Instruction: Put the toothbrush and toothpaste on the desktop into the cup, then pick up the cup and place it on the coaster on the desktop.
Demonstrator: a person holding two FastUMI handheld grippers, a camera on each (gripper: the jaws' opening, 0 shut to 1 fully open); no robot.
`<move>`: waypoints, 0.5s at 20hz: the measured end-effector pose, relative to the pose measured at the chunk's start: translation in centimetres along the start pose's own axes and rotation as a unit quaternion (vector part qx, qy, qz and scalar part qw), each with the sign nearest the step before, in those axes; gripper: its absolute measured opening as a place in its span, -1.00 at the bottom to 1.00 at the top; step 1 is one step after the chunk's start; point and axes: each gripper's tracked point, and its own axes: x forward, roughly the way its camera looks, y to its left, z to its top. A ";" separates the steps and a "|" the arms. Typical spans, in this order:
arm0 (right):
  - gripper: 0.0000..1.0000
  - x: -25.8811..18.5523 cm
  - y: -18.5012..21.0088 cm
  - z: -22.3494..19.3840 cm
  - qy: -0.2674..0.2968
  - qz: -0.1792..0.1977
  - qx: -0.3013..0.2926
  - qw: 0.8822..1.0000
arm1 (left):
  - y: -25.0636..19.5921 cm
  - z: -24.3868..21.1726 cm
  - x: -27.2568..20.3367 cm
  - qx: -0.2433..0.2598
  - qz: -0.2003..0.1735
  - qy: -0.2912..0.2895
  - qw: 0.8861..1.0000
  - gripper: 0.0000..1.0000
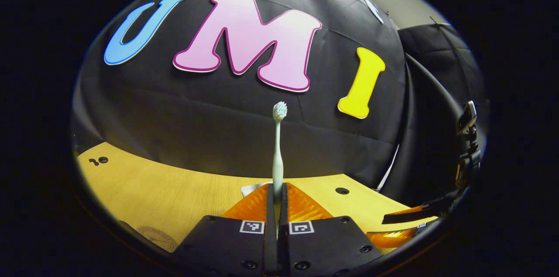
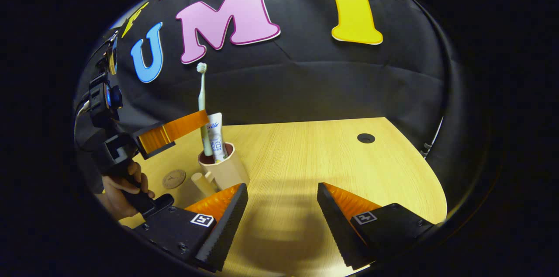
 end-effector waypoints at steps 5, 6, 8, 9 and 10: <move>0.96 0.6 0.5 0.2 -0.006 0.004 0.009 1.000 | 0.4 -1.9 -0.1 0.016 0.014 -0.003 1.000 -0.82; 0.96 0.6 0.6 0.1 -0.006 0.003 0.011 1.000 | 0.7 -2.3 -0.3 0.018 0.021 -0.001 1.000 -0.81; 0.96 0.6 0.7 -0.4 -0.003 0.004 0.010 1.000 | 1.2 -2.9 -0.7 0.020 0.033 -0.001 0.999 -0.75; 0.96 0.6 0.8 -0.6 -0.002 0.005 0.007 1.000 | 0.9 -3.2 -0.9 0.014 0.028 0.001 0.999 -0.65; 0.96 0.5 0.8 -0.7 0.000 0.005 0.003 1.000 | 0.9 -3.5 -1.0 0.013 0.028 0.004 1.000 -0.68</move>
